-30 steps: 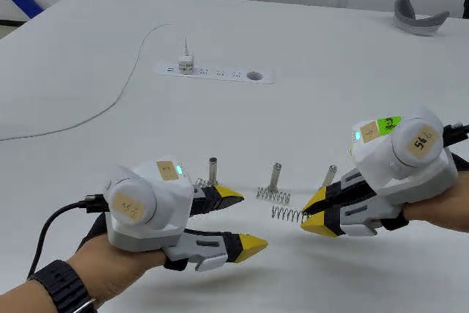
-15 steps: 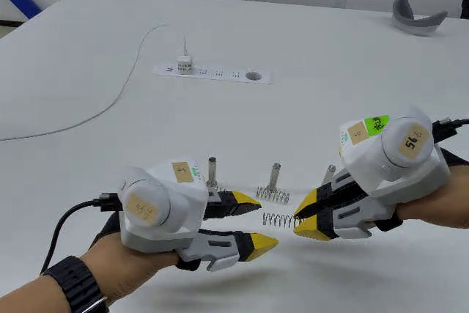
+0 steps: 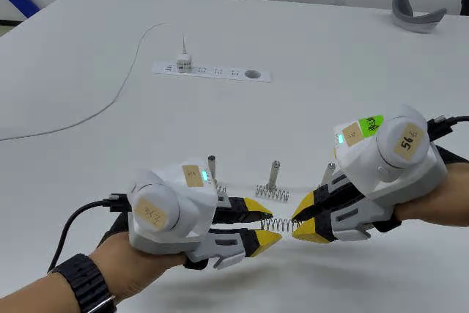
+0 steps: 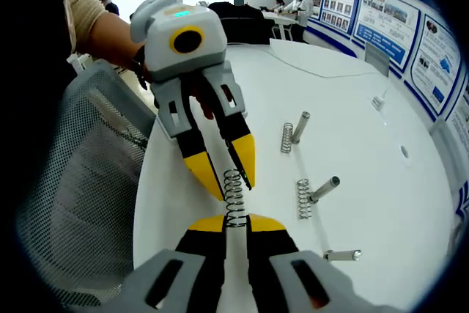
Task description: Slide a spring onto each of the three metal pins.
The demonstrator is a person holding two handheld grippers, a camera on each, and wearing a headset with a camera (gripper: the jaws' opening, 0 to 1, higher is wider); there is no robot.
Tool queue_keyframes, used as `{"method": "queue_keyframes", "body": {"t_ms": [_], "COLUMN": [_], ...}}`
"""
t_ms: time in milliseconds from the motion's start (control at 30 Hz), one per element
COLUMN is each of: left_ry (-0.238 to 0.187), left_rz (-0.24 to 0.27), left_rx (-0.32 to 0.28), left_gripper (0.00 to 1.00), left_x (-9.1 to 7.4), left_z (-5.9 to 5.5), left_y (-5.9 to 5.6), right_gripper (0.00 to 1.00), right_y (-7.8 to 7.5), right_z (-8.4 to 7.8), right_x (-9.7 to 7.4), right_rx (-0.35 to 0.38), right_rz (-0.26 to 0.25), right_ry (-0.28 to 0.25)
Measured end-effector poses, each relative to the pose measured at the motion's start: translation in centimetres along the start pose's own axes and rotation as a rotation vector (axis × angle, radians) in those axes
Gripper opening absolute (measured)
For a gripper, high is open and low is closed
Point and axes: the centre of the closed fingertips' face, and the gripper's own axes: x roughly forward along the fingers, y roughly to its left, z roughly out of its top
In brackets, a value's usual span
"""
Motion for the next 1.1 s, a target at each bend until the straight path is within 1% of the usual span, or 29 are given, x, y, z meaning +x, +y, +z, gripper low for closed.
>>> {"method": "queue_keyframes", "body": {"t_ms": [167, 333, 433, 767, 933, 1100], "left_ry": [0.012, 0.025, 0.034, 0.039, 0.035, 0.030], "left_rz": [0.001, -0.002, -0.003, -0.012, -0.020, -0.025], "left_rx": [0.015, 0.036, 0.040, 0.042, 0.040, 0.039], "left_gripper": [0.14, 0.13, 0.13, 0.12, 0.11, 0.11], "left_x": [0.1, 0.2, 0.2, 0.4, 0.6, 0.7], "left_z": [-0.3, -0.5, -0.7, -0.8, -0.6, -0.4], "left_y": [0.0, -0.3, -0.3, -0.7, -1.0, -1.1], "right_gripper": [0.11, 0.11, 0.11, 0.11, 0.11, 0.12], "right_y": [0.2, 0.5, 0.7, 1.0, 1.2, 1.3], "right_z": [0.3, 0.8, 1.5, 3.1, 4.0, 4.4], "right_x": [-0.3, -0.7, -0.9, -1.2, -1.2, -1.2], "right_rx": [-0.005, -0.017, -0.023, -0.050, -0.070, -0.085], "right_rz": [0.007, 0.016, 0.020, 0.018, 0.018, 0.019], "right_ry": [-0.004, -0.008, -0.018, -0.038, -0.047, -0.051]}}
